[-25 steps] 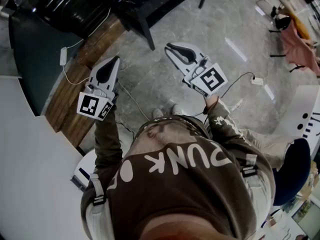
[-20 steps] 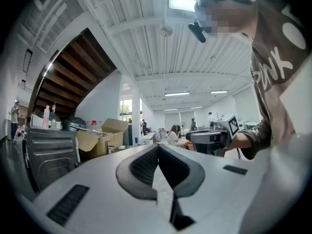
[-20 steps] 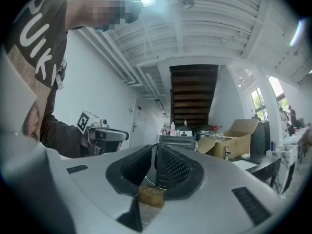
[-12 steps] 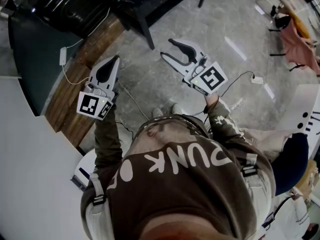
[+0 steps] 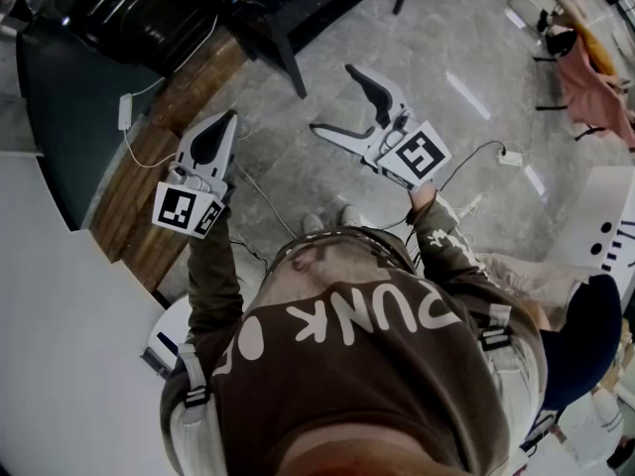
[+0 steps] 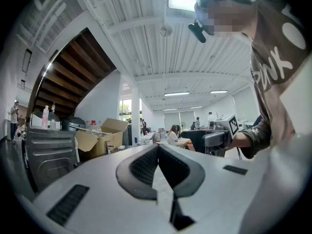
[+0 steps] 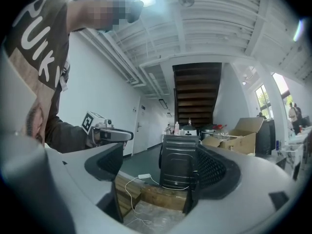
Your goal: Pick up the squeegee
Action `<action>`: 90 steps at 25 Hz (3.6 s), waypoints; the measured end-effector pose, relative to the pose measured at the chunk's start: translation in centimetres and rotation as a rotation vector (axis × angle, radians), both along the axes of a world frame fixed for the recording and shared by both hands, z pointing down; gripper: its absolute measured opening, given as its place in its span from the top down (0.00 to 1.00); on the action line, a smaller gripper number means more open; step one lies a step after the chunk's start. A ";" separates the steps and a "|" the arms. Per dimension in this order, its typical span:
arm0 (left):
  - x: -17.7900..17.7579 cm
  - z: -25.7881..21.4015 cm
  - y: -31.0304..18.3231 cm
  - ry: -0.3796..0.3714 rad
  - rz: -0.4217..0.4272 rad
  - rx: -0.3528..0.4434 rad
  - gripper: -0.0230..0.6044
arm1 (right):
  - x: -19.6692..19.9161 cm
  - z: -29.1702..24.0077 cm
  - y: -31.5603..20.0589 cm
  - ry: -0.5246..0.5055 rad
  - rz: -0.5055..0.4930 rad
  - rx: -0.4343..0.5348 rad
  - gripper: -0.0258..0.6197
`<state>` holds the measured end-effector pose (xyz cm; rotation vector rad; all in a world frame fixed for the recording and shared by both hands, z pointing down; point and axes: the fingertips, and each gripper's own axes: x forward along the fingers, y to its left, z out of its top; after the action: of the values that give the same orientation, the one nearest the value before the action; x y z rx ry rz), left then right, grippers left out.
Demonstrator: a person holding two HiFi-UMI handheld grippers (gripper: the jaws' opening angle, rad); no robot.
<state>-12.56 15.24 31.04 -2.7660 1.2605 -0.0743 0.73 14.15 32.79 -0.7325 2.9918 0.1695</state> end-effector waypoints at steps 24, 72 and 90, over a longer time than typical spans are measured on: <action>3.6 0.0 0.0 -0.020 -0.024 -0.004 0.96 | 3.2 1.1 -0.4 0.022 -0.002 -0.009 0.04; -3.0 5.8 -32.0 -0.024 -0.025 -0.044 0.96 | -5.3 5.5 -31.3 0.084 0.121 -0.114 0.04; -5.8 8.9 -41.5 -0.009 0.001 -0.076 0.96 | -10.5 6.8 -41.7 0.101 0.191 -0.131 0.04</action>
<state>-18.32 -26.23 39.92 -2.8270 1.2798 -0.1377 -9.73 -27.57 39.64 -1.0555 3.0466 0.0183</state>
